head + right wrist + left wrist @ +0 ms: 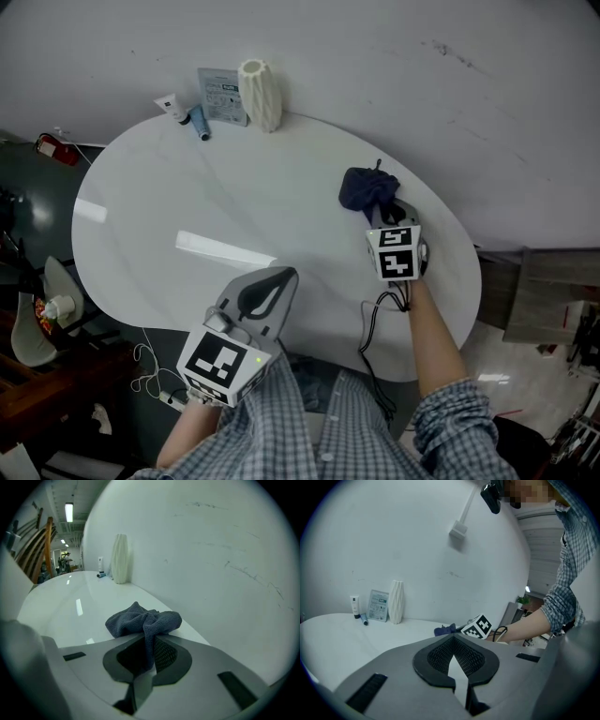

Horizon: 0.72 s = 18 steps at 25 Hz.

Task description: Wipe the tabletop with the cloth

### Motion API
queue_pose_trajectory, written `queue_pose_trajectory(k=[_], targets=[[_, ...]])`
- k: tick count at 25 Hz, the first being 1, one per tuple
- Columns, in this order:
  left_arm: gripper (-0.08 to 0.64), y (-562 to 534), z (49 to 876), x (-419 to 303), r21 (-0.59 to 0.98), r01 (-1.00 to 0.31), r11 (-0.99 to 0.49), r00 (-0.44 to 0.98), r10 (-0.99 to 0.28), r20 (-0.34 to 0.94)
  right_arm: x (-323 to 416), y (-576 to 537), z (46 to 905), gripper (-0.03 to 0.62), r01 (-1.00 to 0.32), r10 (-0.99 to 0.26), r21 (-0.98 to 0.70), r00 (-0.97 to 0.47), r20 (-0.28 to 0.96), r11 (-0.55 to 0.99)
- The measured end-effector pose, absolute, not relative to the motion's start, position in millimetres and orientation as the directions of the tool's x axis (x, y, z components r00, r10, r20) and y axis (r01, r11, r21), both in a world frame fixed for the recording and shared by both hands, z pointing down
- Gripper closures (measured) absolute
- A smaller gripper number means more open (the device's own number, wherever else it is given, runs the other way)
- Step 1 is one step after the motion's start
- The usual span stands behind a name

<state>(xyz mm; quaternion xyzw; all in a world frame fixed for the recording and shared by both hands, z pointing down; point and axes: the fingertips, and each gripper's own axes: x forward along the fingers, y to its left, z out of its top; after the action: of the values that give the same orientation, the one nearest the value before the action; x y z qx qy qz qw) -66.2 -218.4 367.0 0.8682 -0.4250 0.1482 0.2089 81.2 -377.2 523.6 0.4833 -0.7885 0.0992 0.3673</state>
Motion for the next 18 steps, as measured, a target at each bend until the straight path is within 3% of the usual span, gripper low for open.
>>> queue_pose_trajectory(k=[8, 18], targets=[[0.554, -193.6, 360.8, -57.6, 0.233, -0.802, -0.55, 0.594, -0.692, 0.41, 36.1, -315.9, 526.1, 0.569, -0.759, -0.597, 0.097, -0.42, 0.684, 0.644], [0.554, -166.5, 351.1, -60.9, 0.215, -0.826, -0.521, 0.562, -0.734, 0.381, 4.4, -223.0, 526.2, 0.569, -0.592, -0.479, 0.095, -0.537, 0.695, 0.801]])
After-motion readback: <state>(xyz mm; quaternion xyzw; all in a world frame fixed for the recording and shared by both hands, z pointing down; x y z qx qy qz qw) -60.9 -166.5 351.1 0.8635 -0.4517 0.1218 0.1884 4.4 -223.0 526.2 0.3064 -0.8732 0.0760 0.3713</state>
